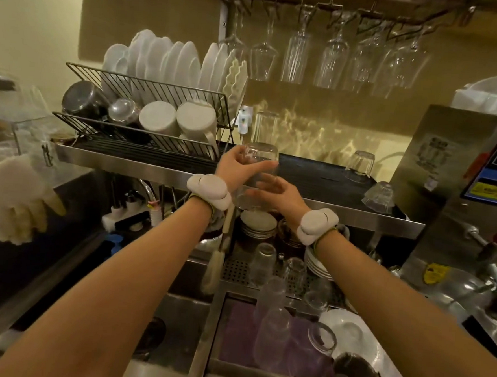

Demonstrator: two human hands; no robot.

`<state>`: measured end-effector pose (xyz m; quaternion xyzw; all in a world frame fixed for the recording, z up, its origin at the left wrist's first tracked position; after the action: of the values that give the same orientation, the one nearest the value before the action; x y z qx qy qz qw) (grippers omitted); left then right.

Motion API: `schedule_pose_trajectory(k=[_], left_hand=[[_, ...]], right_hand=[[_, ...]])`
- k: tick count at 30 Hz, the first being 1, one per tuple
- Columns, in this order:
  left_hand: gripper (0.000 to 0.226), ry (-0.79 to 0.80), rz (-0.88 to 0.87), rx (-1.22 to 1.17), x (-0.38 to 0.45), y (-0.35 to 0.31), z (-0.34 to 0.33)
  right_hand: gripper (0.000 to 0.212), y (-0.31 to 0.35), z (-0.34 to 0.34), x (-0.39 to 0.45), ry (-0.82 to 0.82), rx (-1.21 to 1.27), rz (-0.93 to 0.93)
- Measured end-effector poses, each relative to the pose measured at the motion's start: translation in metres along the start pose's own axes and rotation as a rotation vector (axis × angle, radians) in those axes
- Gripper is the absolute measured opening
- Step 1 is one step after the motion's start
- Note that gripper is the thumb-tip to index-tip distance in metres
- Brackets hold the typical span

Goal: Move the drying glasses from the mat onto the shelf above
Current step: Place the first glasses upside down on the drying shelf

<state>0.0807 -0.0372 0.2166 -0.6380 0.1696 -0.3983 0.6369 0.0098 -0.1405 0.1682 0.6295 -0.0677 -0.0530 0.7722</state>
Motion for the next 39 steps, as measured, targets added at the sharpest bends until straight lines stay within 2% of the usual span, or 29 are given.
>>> schedule_pose_trajectory(k=[3,5,8,11,13,16,21,28,39], left_hand=[[0.061,0.021,-0.023,-0.03,0.021,-0.014,0.001],[0.065,0.032,-0.024,-0.075,0.03,-0.017,0.003],[0.051,-0.007,-0.017,-0.042,0.047,-0.017,0.013],[0.032,-0.063,-0.006,0.037,0.06,-0.01,0.026],[0.03,-0.08,0.016,0.072,0.069,-0.002,0.033],[0.025,-0.023,0.038,0.112,0.078,0.011,0.031],[0.036,0.037,0.092,0.067,0.09,0.042,0.017],[0.048,0.031,0.145,0.002,0.102,0.071,0.017],[0.047,-0.02,0.19,-0.001,0.122,0.085,0.029]], right_hand=[[0.061,0.017,0.014,0.012,-0.068,0.016,0.029],[0.07,0.023,0.024,0.018,-0.097,-0.002,0.042],[0.077,0.028,0.037,0.035,-0.114,-0.011,0.032],[0.073,0.029,0.05,0.048,-0.152,-0.035,0.029],[0.071,0.028,0.06,0.058,-0.186,-0.042,0.026],[0.074,0.024,0.072,0.072,-0.224,-0.058,0.011],[0.078,0.006,0.079,0.095,-0.27,-0.053,-0.024],[0.077,-0.017,0.076,0.119,-0.261,-0.052,-0.06],[0.086,-0.025,0.071,0.146,-0.209,-0.08,-0.096]])
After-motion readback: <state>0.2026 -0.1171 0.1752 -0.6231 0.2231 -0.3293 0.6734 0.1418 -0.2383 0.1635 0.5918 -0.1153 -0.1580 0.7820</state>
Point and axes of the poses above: each hand's wrist, its own x-axis towards the middle knuckle, its own z-axis out of the back of the hand, y = z × x, the point moved 9 cm from there along x, towards the middle knuckle, and after that the axes turned 14 degrees about y, right-handed, at the moved point
